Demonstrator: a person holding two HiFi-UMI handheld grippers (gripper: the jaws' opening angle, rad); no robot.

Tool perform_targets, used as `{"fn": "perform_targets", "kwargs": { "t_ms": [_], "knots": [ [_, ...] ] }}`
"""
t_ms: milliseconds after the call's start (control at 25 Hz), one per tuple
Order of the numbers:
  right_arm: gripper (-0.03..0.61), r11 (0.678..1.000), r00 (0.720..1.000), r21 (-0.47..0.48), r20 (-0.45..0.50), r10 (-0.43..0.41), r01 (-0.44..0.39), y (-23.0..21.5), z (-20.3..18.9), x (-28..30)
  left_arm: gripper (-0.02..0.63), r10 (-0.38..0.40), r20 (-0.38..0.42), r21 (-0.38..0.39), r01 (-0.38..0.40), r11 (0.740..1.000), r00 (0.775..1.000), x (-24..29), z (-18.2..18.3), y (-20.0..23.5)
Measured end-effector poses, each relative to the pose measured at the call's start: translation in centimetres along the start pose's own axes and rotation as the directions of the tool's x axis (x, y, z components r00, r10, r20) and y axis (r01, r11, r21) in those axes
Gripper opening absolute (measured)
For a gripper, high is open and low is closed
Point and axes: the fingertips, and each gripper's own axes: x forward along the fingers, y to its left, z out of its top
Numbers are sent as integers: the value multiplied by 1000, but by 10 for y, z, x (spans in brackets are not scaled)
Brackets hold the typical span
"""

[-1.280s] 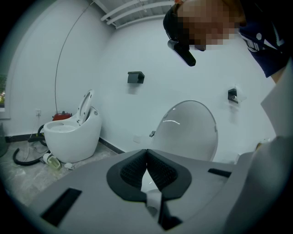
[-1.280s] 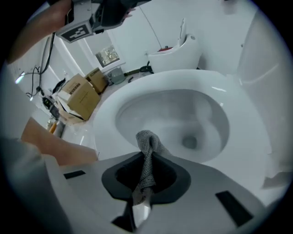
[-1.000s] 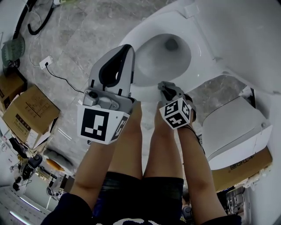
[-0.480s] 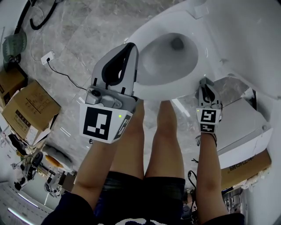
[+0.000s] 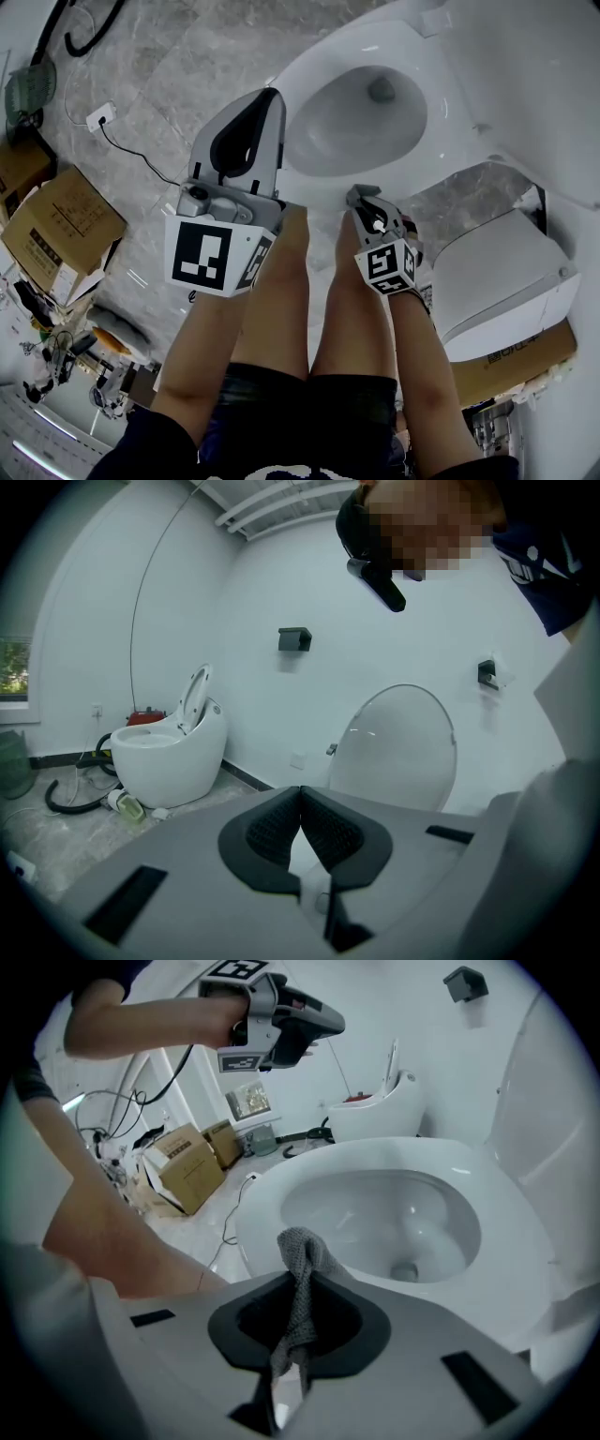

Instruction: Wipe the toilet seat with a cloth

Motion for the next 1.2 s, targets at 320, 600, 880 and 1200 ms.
{"fn": "perform_targets", "kwargs": {
  "t_ms": [320,600,880,1200],
  "knots": [
    [55,982,982,-60,-51,-184,181,-80,-37,-49,18,-1,18,3,1,1000,1000,-12,1,9],
    [55,982,999,-185,-35,39,-44,8,-5,-5,18,-12,40,4,12,1000,999,-16,10,7],
    [55,938,985,-301,-29,169,-170,61,31,30,18,-7,51,19,6,1000,999,-17,20,12],
    [57,966,959,-14,-120,-256,256,-95,-14,-24,18,48,54,4,-48,999,997,-35,18,33]
  ]
}}
